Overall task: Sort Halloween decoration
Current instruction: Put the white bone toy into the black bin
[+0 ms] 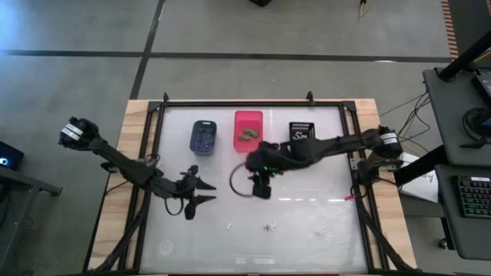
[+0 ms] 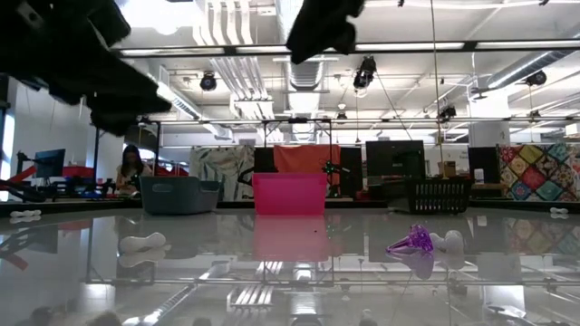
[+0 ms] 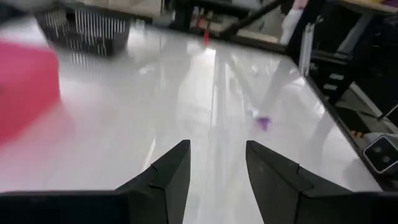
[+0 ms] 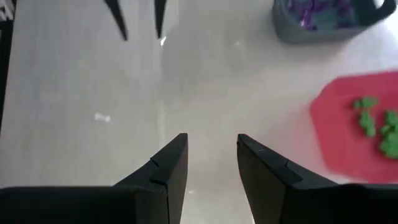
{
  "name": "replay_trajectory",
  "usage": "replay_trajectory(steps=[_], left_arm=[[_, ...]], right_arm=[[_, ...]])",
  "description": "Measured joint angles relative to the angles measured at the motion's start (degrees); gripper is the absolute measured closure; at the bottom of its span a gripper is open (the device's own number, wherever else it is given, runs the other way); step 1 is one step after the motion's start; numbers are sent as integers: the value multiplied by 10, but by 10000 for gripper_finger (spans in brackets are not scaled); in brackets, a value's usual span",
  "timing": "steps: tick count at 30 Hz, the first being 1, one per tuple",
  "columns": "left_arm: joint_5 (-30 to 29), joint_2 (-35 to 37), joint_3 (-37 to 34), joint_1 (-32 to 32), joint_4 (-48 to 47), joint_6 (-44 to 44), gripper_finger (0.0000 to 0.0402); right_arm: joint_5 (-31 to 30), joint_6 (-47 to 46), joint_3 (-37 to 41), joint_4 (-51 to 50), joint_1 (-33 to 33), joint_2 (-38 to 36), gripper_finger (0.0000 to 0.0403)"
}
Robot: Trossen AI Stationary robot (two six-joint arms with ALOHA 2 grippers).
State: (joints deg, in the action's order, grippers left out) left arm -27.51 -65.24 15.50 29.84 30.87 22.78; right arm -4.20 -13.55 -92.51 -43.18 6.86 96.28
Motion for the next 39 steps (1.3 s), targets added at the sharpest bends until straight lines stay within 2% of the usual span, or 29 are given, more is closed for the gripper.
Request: replay_trajectory(steps=[6,9,11,17,21,25,33,39], left_arm=[[33,-95,52,20,-19,138,263],[63,-141,96,25,-68,220,263],[84,-167,132,28,-125,274,263],[117,-231,258,40,-385,389,263],[121,-261,329,38,-496,423,263],[122,-297,394,35,-556,452,263],[122,-401,500,34,-606,465,263],[112,-470,574,38,-660,468,263]], right_arm=[[-44,-53,21,-67,56,-25,274],[-73,-73,24,-105,80,-27,275],[-80,-84,27,-122,95,-27,273],[-78,-130,52,-184,149,-41,275],[-53,-160,84,-219,185,-66,272],[-49,-199,120,-207,205,-102,265],[-74,-232,193,-157,210,-173,264],[-78,-271,232,-133,210,-191,261]])
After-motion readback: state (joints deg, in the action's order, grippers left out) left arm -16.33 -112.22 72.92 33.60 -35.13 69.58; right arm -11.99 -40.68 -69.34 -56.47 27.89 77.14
